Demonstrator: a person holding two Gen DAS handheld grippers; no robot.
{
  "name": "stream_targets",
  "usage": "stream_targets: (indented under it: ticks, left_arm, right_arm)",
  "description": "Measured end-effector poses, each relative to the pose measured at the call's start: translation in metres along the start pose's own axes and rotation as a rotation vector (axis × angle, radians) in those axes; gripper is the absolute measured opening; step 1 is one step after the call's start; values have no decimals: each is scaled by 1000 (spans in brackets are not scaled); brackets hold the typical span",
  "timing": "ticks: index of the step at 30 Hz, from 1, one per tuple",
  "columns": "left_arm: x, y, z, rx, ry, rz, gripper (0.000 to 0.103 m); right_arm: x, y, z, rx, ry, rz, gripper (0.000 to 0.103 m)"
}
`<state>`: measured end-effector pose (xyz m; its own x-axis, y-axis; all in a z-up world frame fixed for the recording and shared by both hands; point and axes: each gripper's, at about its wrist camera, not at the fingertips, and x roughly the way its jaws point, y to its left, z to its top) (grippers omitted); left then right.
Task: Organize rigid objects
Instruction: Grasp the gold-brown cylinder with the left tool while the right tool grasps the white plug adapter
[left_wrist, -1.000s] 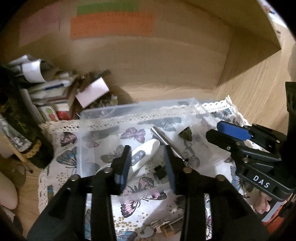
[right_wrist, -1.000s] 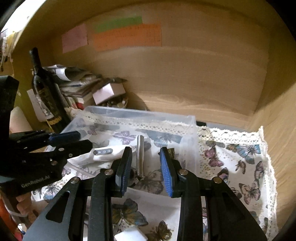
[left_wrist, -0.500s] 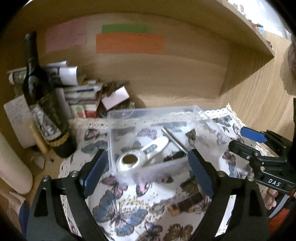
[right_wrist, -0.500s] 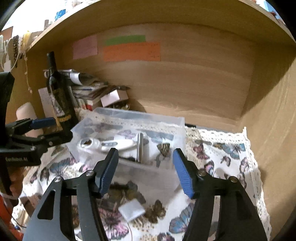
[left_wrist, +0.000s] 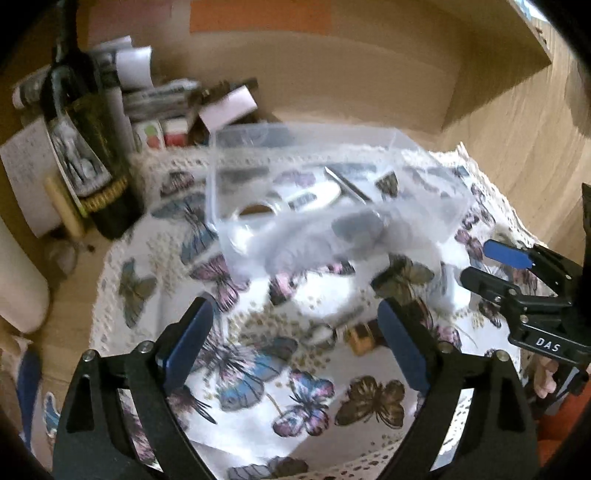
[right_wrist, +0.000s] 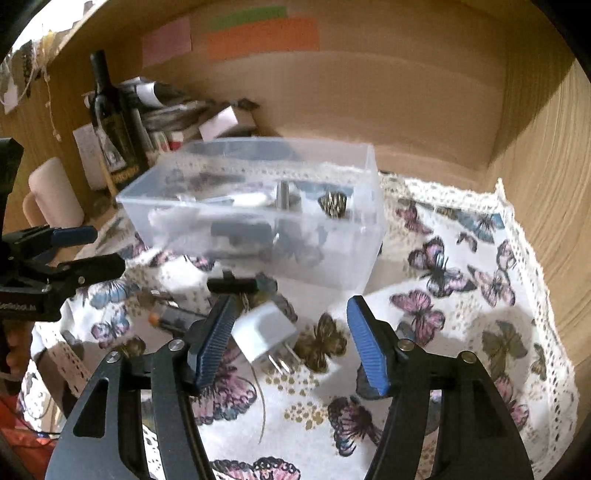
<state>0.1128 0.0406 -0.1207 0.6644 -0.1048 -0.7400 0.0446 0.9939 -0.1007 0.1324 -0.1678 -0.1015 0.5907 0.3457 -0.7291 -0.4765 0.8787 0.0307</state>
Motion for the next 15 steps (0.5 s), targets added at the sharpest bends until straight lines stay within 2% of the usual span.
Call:
stream_targets:
  ticks: [6,10,11,14,15]
  left_arm:
    - [13,-14,-4,3,54,-53,92]
    - [15,-27,-5,24,63,-59,91]
    - [15,-29,-5,31,65,-60,91]
    - [15,-36,-7,50,63,-61,91]
    - [15,-38,-7,57,62,-59,91]
  right_arm:
    - [12,-1,-5,8,33,25,60]
    - [18,2,-5,-9,49,55,59]
    - [20,3,-5,-15,53,54,57]
    - [25,5,-7,-25,73,78,40]
    - [26,5,-7,-26,78,86,40]
